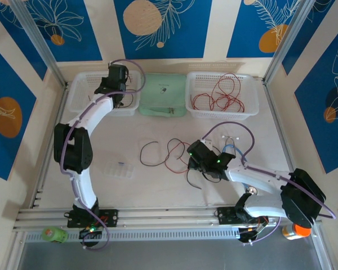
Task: Untangle the cables
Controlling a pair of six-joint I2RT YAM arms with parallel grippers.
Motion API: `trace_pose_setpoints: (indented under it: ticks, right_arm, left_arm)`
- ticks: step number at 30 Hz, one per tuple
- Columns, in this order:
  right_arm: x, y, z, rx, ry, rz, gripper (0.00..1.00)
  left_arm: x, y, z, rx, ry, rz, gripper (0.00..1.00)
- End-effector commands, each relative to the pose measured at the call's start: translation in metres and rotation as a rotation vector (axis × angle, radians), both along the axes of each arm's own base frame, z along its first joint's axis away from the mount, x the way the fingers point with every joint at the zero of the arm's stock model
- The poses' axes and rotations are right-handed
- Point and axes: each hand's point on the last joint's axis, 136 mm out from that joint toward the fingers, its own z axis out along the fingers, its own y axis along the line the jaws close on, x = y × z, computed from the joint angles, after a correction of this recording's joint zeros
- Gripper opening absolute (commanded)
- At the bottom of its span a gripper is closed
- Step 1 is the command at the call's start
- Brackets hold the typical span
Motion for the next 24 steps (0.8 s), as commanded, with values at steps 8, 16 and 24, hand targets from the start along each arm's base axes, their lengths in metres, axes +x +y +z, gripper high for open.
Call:
trace_pose_setpoints:
  ticks: [8,16,24]
  right_arm:
    - [-0.010,-0.014,0.015,0.023,-0.035,-0.024,0.00]
    - [-0.006,-0.002,0.026,0.037,-0.046,0.021,0.00]
    - [0.004,0.009,0.030,0.027,-0.044,0.049,0.00]
  left_arm:
    - [0.023,0.024,-0.077,-0.459,0.313,0.040,0.12]
    - [0.011,-0.001,-0.038,-0.569,0.301,-0.093,0.68]
    - [-0.052,-0.034,0.042,-0.648,0.330,-0.231,0.77]
